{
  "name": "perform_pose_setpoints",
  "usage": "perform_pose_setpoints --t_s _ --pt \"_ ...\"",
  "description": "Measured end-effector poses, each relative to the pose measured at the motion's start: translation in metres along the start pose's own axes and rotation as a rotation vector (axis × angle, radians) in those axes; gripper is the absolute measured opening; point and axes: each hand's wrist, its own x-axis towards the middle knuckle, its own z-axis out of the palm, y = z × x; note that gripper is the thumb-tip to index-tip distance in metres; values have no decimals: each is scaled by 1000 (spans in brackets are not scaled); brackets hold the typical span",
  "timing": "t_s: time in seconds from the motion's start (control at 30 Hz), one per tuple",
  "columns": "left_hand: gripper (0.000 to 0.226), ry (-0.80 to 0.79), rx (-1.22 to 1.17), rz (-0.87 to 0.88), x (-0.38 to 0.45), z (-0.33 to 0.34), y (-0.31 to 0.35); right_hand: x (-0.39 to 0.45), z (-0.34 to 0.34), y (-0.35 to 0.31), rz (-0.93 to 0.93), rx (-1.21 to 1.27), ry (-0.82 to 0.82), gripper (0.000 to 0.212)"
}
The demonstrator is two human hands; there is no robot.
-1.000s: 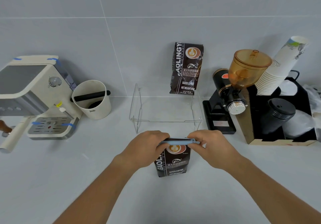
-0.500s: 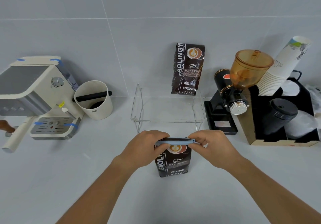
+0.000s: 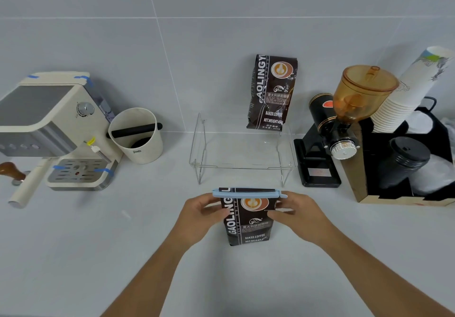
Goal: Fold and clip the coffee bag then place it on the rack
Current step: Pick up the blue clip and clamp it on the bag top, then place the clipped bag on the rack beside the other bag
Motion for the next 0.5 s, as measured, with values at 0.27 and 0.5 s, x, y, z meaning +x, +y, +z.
perform_pose_setpoints --t_s 0.27,0.5 --pt "52 32 -89 -72 -5 13 -37 -1 24 26 62 165 59 29" --pt "46 49 -63 -42 -10 22 -45 -5 34 33 73 206 113 29"
